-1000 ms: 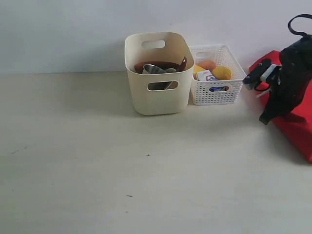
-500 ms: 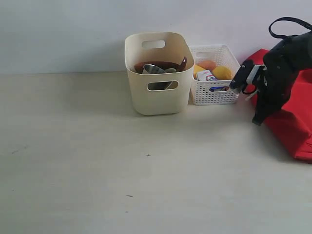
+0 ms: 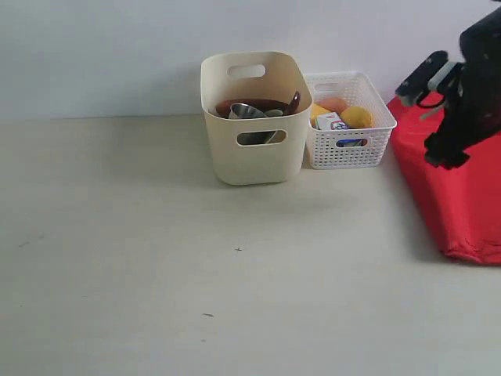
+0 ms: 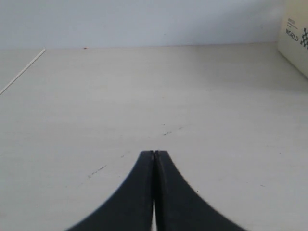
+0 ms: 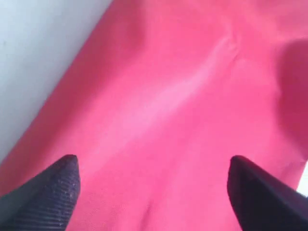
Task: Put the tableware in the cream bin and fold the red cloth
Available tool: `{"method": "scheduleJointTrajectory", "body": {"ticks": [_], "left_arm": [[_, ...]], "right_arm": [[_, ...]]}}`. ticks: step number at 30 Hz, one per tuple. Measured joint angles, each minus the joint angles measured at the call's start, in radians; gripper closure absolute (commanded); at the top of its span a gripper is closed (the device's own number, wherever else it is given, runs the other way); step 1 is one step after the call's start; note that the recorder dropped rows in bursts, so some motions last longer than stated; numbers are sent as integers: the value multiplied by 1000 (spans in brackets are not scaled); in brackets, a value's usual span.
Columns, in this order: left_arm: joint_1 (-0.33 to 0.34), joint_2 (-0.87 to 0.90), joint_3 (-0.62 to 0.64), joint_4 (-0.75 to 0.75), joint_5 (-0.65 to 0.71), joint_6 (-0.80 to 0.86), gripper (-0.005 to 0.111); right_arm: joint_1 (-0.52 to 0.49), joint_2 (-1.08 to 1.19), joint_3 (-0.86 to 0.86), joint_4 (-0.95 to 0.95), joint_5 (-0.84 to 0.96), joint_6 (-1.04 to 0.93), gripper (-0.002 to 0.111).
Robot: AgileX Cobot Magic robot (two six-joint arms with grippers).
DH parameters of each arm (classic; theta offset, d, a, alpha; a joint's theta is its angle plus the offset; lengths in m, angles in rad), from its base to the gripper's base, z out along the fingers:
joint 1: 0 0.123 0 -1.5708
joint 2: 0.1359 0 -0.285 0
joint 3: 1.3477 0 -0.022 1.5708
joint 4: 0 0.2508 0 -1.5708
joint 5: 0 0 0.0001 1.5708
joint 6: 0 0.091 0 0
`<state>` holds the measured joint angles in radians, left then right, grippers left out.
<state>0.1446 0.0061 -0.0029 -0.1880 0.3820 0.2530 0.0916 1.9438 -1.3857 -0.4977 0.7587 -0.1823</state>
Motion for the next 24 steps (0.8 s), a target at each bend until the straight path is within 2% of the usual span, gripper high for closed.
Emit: {"method": "scheduleJointTrajectory", "body": {"ticks": [6,9,10,12,16,22,24], "left_arm": [[0,0,0,0,0,0,107],[0,0,0,0,0,0,107],[0,0,0,0,0,0,107],[0,0,0,0,0,0,107],[0,0,0,0,0,0,107],[0,0,0,2,0,0,107],[0,0,0,2,0,0,107]], "right_arm": [[-125,-100,-6,131,2,-13,28],[-217,-106,-6,209,3,5,29],[-284,-102,-6,290,10,8,30],[-339,-88,-6,358,32,-8,34],[-398,-34,-6,457,87,-64,60],[-391,58,-6,498,106,-94,108],[-389,106,-6,498,107,-96,108]]}}
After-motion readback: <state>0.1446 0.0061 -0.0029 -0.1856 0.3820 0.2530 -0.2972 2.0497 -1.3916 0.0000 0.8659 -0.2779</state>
